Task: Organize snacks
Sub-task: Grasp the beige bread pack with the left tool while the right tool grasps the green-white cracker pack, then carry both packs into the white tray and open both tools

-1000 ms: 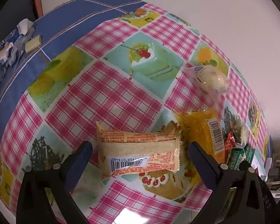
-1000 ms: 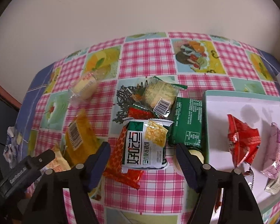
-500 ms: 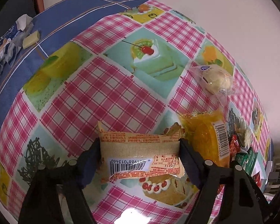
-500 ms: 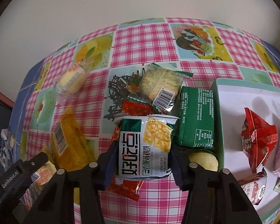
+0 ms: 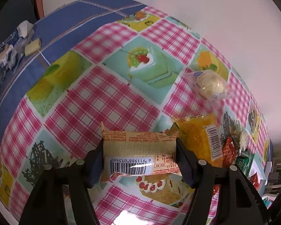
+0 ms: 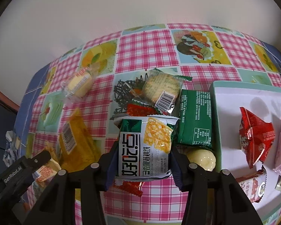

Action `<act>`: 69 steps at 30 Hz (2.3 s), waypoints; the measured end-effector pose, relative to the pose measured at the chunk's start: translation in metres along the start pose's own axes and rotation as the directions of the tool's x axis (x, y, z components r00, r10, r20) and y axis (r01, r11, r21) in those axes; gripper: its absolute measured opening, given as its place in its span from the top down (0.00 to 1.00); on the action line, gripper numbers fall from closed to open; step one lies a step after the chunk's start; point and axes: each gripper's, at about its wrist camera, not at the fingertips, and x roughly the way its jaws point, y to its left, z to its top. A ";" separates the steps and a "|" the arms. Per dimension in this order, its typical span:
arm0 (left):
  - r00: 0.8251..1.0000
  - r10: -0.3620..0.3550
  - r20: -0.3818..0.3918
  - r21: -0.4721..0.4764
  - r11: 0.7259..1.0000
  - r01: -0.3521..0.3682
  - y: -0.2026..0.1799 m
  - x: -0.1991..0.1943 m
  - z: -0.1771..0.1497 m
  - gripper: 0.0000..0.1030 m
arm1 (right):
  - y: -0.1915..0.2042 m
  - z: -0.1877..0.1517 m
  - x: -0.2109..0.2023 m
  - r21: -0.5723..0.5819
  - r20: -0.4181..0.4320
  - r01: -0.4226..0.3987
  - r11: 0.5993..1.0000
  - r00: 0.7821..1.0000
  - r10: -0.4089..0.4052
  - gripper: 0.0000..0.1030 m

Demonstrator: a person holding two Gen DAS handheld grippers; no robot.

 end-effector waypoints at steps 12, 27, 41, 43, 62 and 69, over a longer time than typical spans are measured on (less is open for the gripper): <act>0.996 -0.061 0.070 0.124 0.991 0.052 -0.046 -0.046 -0.011 0.32 | -0.029 -0.009 -0.051 0.076 0.033 0.006 0.997 0.999 -0.009 0.49; 0.992 -0.126 0.013 0.469 0.877 0.105 -0.192 -0.038 -0.069 0.32 | -0.156 0.013 -0.091 0.268 0.093 0.084 0.960 0.989 -0.112 0.49; 0.999 -0.033 0.020 0.653 0.757 0.012 -0.284 0.008 -0.118 0.32 | -0.259 0.014 -0.088 0.447 0.085 0.116 0.887 0.982 -0.171 0.49; 0.999 -0.039 0.011 0.664 0.747 0.022 -0.294 0.010 -0.122 0.32 | -0.270 0.013 -0.086 0.466 0.079 0.129 0.875 0.979 -0.186 0.49; 0.993 -0.063 -0.103 0.635 0.764 0.114 -0.321 0.039 -0.140 0.27 | -0.315 0.003 -0.069 0.501 0.021 0.188 0.845 0.973 -0.229 0.48; 0.991 -0.092 -0.094 0.612 0.780 0.131 -0.313 0.023 -0.136 0.19 | -0.313 0.003 -0.073 0.486 0.035 0.199 0.851 0.969 -0.246 0.33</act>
